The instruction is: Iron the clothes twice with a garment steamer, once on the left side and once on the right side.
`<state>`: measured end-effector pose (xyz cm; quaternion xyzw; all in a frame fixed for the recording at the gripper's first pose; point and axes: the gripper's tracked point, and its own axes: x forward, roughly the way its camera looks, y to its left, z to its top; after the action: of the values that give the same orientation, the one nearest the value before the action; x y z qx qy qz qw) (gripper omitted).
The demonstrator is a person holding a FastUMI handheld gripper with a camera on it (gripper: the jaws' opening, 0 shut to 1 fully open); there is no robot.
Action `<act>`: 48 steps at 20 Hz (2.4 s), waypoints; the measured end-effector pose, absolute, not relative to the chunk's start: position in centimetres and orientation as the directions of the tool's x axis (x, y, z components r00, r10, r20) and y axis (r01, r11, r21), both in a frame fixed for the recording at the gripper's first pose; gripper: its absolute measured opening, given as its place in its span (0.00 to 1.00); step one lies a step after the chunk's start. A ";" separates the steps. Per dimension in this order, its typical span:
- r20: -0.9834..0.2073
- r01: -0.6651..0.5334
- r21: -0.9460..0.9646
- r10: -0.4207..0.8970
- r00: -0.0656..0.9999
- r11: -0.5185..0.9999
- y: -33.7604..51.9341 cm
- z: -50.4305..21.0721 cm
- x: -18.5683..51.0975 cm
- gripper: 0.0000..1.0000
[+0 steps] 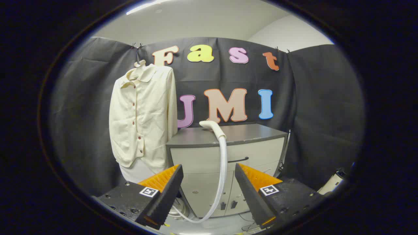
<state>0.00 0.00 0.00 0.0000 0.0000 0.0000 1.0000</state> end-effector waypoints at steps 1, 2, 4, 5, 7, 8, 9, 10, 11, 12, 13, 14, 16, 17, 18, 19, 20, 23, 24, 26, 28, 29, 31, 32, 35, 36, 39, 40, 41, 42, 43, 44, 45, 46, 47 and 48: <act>0.006 -0.004 0.009 0.004 1.000 1.000 -0.3 0.2 0.2 0.97; 0.009 -0.005 0.014 0.005 1.000 1.000 -0.8 0.2 0.5 0.97; -0.008 -0.014 0.019 0.014 1.000 1.000 -1.3 -0.1 1.0 0.97; -0.013 -0.016 0.024 0.017 1.000 1.000 -1.5 -0.1 1.2 0.97; -0.010 -0.029 0.031 0.029 1.000 0.999 -1.5 0.2 1.4 0.97; -0.015 -0.033 0.032 0.034 0.999 0.999 -1.5 0.0 1.4 0.97; -0.014 -0.038 0.030 0.038 0.999 0.999 -1.4 0.0 1.4 0.97; -0.015 -0.041 0.026 0.041 0.999 0.999 -1.4 0.0 1.5 0.97; -0.015 -0.043 0.020 0.043 0.999 0.999 -1.3 0.0 1.5 0.97; -0.021 -0.046 0.015 0.047 0.999 0.999 -1.3 -0.1 1.5 0.97; -0.023 -0.053 0.013 0.053 0.998 0.999 -1.1 -0.2 1.5 0.97; -0.021 -0.053 0.009 0.054 0.998 0.999 -1.0 -0.1 1.4 0.97; -0.016 -0.056 -0.003 0.056 0.998 0.998 -0.8 0.0 1.5 0.97; -0.019 -0.060 -0.007 0.060 0.998 0.998 -0.7 0.1 1.6 0.97; -0.023 -0.065 -0.009 0.065 0.998 0.998 -0.5 0.1 1.7 0.97; -0.029 -0.069 -0.012 0.068 0.997 0.998 -0.4 0.2 1.8 0.96; -0.031 -0.072 -0.013 0.071 0.997 0.997 -0.3 0.2 2.1 0.96; -0.047 -0.087 -0.017 0.087 0.995 0.996 0.1 0.9 3.0 0.97; -0.048 -0.092 -0.024 0.090 0.995 0.995 0.1 1.3 3.3 0.97; -0.048 -0.091 -0.047 0.089 0.995 0.995 -0.1 2.2 4.2 0.96; -0.058 -0.081 -0.070 0.077 0.995 0.994 -0.6 2.8 5.2 0.97; -0.064 -0.080 -0.070 0.076 0.995 0.994 -0.8 3.2 5.6 0.97; -0.064 -0.077 -0.055 0.073 0.995 0.996 -1.0 4.2 6.5 0.97; -0.058 -0.081 -0.051 0.078 0.995 0.995 -1.0 4.9 7.1 0.97; -0.047 -0.090 -0.058 0.087 0.995 0.994 -1.1 6.8 8.7 0.97; -0.049 -0.091 -0.066 0.088 0.995 0.994 -1.3 7.3 9.5 0.97; -0.071 -0.091 -0.066 0.086 0.994 0.994 -1.9 8.5 12.2 0.97; -0.084 -0.089 -0.062 0.084 0.993 0.994 -2.2 8.7 13.2 0.97; -0.090 -0.086 -0.062 0.080 0.993 0.994 -2.5 9.1 14.1 0.97; -0.101 -0.083 -0.062 0.076 0.992 0.995 -2.8 9.3 15.2 0.97; -0.106 -0.078 -0.064 0.071 0.992 0.995 -3.0 9.7 16.3 0.97; -0.117 -0.075 -0.065 0.067 0.991 0.995 -3.4 10.0 17.3 0.97; -0.136 -0.076 -0.064 0.067 0.988 0.995 -3.7 10.1 18.4 0.97; -0.151 -0.078 -0.060 0.068 0.986 0.995 -4.0 10.2 19.5 0.97; -0.166 -0.074 -0.059 0.063 0.984 0.996 -4.3 10.4 20.7 0.97; -0.183 -0.067 -0.051 0.057 0.981 0.996 -4.8 10.5 21.8 0.97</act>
<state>21.77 -4.77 10.55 -0.0286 0.0913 0.0311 0.9949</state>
